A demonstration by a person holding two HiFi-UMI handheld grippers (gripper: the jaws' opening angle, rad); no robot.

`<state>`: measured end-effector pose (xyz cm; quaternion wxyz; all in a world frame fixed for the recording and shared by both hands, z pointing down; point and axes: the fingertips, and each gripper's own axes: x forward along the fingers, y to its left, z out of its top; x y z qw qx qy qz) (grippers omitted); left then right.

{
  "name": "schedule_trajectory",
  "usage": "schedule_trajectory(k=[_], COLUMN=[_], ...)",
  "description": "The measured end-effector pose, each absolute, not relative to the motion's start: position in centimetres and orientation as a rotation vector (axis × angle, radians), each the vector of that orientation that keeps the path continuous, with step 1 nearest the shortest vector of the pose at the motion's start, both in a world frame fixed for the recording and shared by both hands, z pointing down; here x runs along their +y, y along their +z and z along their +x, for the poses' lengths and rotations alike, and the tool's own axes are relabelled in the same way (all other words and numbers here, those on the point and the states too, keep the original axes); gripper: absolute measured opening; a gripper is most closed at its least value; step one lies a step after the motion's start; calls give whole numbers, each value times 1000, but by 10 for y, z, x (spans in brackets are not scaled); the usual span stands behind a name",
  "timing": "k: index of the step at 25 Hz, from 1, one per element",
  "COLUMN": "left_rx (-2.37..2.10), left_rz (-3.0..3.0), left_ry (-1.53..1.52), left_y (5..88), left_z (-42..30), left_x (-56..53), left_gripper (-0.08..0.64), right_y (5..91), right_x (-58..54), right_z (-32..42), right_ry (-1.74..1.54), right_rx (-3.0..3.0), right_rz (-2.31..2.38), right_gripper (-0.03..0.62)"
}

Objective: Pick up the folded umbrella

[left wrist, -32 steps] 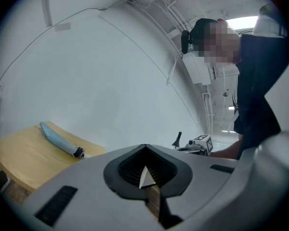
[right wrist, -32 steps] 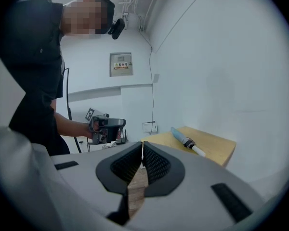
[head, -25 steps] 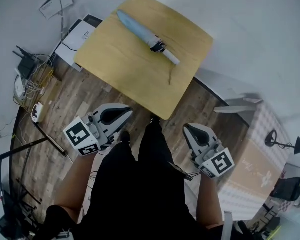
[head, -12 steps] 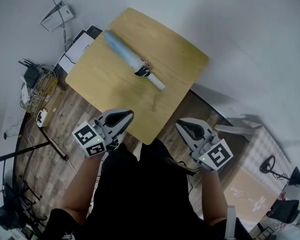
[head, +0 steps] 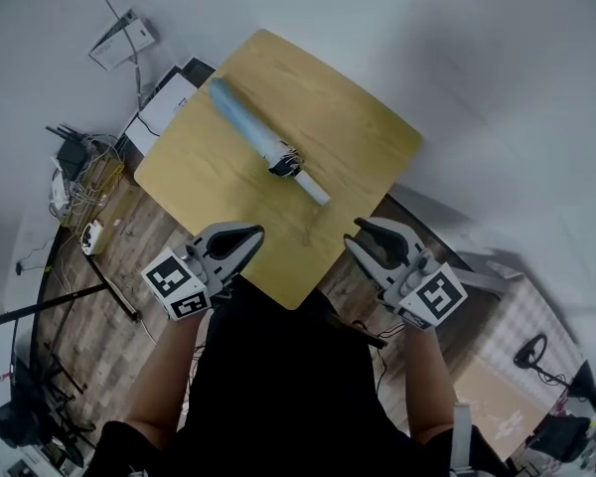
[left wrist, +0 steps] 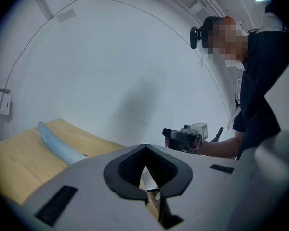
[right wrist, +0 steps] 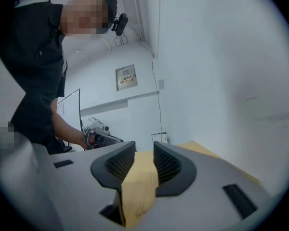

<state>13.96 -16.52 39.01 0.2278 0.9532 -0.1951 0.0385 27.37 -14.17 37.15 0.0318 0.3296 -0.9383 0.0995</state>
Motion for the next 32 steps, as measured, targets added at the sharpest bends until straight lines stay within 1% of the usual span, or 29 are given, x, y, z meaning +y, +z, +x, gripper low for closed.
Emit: schedule_trajectory(k=[1,4,7,10,15,24,32], left_rx=[-542,-546,-526,-483,-451,-410,-344], left_rz=[2629,2659,2687,2655,2586,2576,2594], left_ry=[100,106,136,123,84,73,77], left_y=[389,390,403,423,450,490,509], left_z=[137,128,119,112,94,82,95], left_x=[-172,-193,-218,-241,-268,-280,-285], left_gripper=[8,8,8,8,8,8,8], right_y=[371,373,380,392,432,495,552], right_x=[-150,-178,-210,-235,-268,-321,-336], right_z=[272,259,241,225,194,165,154], right_ry=[310,313,333,385,470,588,615], right_rx=[-2887,-2864,-2812,-2738,-2587,-2438,-2293], right_rz=[1012,992,986,986,856,834,772], right_gripper=[131,161,219,257,283,332,379])
